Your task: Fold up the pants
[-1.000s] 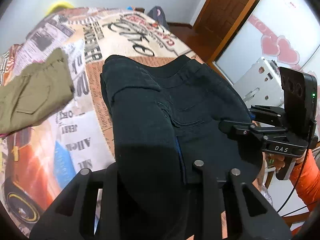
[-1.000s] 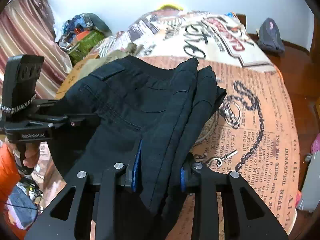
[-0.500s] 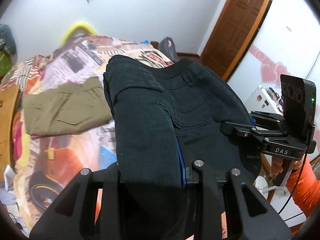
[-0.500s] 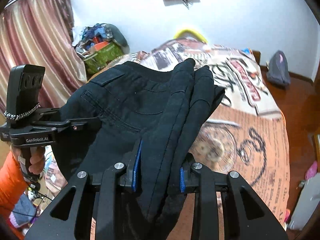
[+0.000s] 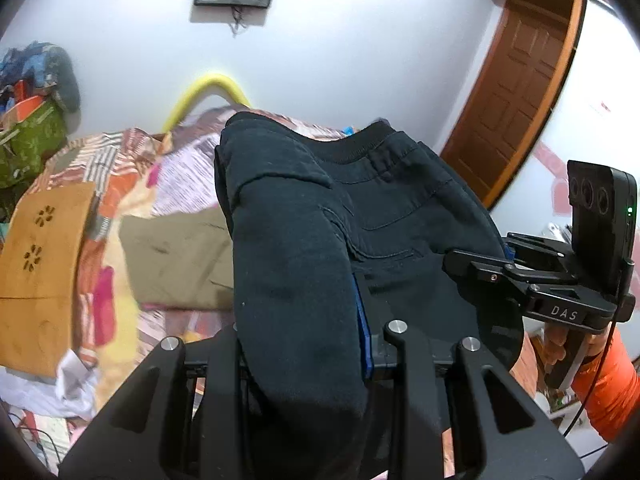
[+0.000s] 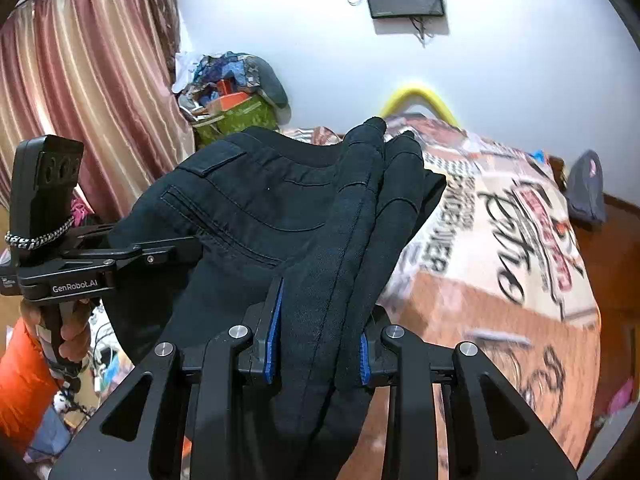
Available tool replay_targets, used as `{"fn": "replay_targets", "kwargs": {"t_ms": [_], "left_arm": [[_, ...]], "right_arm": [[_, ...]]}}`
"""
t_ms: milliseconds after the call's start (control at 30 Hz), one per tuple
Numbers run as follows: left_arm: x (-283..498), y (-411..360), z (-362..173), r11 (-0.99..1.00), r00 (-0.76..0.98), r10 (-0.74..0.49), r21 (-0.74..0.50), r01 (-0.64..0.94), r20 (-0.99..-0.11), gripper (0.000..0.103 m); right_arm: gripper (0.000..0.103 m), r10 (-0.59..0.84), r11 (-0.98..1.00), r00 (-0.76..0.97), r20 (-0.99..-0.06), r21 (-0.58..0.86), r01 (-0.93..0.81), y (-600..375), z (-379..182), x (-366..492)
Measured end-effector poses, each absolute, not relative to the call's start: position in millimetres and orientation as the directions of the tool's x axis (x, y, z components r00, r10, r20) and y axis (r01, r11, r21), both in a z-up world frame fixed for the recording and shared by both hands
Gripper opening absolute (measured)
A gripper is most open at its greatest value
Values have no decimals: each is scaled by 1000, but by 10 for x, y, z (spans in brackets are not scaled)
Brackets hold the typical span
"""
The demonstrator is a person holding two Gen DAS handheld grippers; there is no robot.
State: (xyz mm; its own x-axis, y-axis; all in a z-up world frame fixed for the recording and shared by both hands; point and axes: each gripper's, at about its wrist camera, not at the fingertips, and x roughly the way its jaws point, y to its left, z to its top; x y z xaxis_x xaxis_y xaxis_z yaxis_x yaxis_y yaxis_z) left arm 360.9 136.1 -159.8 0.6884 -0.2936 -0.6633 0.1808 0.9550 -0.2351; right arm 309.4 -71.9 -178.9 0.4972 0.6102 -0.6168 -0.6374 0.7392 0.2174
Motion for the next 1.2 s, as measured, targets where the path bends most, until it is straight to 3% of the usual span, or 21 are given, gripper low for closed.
{"fn": "replay_targets", "kwargs": {"t_ms": [400, 833, 1000, 1100, 1200], "left_arm": [[4406, 2112, -1882, 965, 711, -242, -237, 109, -660, 29], [5426, 2502, -3243, 944, 587, -288, -326, 42, -757, 30], [5549, 2564, -3638, 947, 544, -277, -319, 17, -792, 42], [5516, 2613, -3648, 950, 556, -265, -313, 10, -788, 49], [5428, 2617, -3572, 960, 567, -218, -278, -21, -794, 50]], "right_arm": [[27, 615, 723, 490, -618, 193, -663, 76, -1932, 3725], [27, 522, 762, 442, -729, 165, -627, 496, -2845, 4442], [29, 490, 780, 418, -765, 170, -602, 524, -3145, 4533], [36, 494, 779, 423, -760, 170, -604, 458, -3148, 4469], [41, 476, 793, 423, -771, 168, -585, 408, -3111, 4434]]}}
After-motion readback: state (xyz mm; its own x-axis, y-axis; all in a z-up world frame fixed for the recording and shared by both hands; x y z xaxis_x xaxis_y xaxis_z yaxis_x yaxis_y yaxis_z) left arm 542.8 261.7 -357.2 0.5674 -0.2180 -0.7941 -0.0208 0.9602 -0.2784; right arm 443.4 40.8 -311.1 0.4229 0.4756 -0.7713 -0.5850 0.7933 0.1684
